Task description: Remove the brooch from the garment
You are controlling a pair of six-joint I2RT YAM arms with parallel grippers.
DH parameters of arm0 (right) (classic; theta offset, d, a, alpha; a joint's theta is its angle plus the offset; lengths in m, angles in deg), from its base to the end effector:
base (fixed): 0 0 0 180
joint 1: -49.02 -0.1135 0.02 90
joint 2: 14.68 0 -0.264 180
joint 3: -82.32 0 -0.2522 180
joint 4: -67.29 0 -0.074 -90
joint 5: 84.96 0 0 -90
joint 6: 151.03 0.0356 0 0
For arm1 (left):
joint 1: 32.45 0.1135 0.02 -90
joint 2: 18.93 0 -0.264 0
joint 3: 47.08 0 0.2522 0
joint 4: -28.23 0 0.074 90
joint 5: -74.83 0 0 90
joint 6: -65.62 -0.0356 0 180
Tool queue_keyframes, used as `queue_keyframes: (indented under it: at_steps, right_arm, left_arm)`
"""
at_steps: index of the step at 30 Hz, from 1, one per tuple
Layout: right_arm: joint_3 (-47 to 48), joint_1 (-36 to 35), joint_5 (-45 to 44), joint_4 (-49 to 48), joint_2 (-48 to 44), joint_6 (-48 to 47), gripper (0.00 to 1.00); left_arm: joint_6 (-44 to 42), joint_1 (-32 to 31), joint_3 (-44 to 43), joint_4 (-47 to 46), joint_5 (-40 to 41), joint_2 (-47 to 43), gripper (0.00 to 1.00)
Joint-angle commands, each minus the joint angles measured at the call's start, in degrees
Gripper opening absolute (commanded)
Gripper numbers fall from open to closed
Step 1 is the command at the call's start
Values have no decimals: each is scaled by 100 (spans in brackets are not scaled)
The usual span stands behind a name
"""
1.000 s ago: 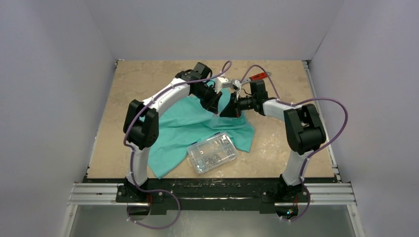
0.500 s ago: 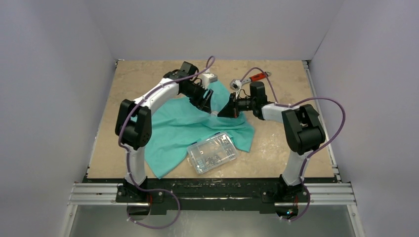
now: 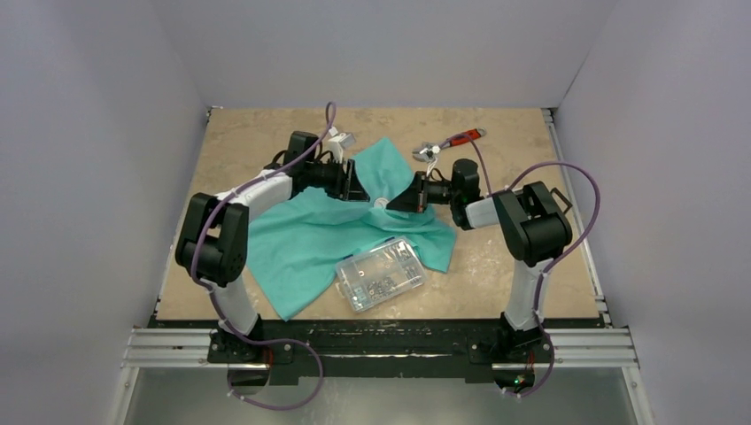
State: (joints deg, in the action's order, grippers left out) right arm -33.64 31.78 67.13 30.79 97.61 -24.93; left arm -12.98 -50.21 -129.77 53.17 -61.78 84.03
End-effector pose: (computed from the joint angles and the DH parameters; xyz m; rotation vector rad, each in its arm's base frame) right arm 0.3506 0.1417 0.1512 -0.5621 1.8787 1.5903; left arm 0.3589 -0.1421 0.2135 0.5390 2.2897 -1.2058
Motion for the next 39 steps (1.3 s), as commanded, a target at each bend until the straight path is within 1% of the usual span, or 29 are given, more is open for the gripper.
queue_keyframes:
  at_steps: [1,4,9,10,16,22,26,30,31,33,34,36,37,38,39]
  right_arm:
    - [-71,9,-12,-1638,165,1361,0]
    - [-47,10,1,-1721,195,1473,0]
    - [-37,10,-11,-1688,179,1491,0]
    - [-37,10,-12,-1674,172,1484,0]
    - [-36,10,-13,-1645,196,1462,0]
    - [-27,10,19,-1722,198,1491,0]
    - [-56,10,54,-1881,196,1575,0]
    - [-71,10,93,-1994,187,1626,0]
    - [-76,10,101,-2005,188,1628,0]
    - [-79,10,115,-2015,188,1621,0]
    - [-80,10,119,-2027,188,1616,0]
    - [-80,10,159,-2024,188,1596,0]
    - [-72,16,177,-2009,181,1582,7]
    - [-59,30,200,-1962,161,1543,19]
    - [-42,54,225,-1873,131,1460,28]
  left_arm:
    - [738,-94,158,-1577,-383,-76,47]
    - [889,-105,141,-1747,-307,60,42]
    - [967,-105,106,-1895,-478,205,30]
    - [969,-105,122,-1910,-511,202,30]
    - [1033,-96,453,-2115,-730,75,29]
    - [1063,-105,738,-2251,-771,21,32]
    - [1038,-154,717,-2273,-748,94,32]
    - [1127,-193,635,-2375,-701,161,29]
    - [1153,-199,607,-2392,-700,175,28]
    - [1171,-208,540,-2411,-720,188,23]
    - [1160,-217,505,-2410,-740,187,19]
    - [1095,-243,434,-2373,-795,175,8]
    - [1031,-250,398,-2302,-815,166,3]
    - [911,-258,340,-2167,-848,156,0]
    - [697,-274,273,-1949,-855,136,0]
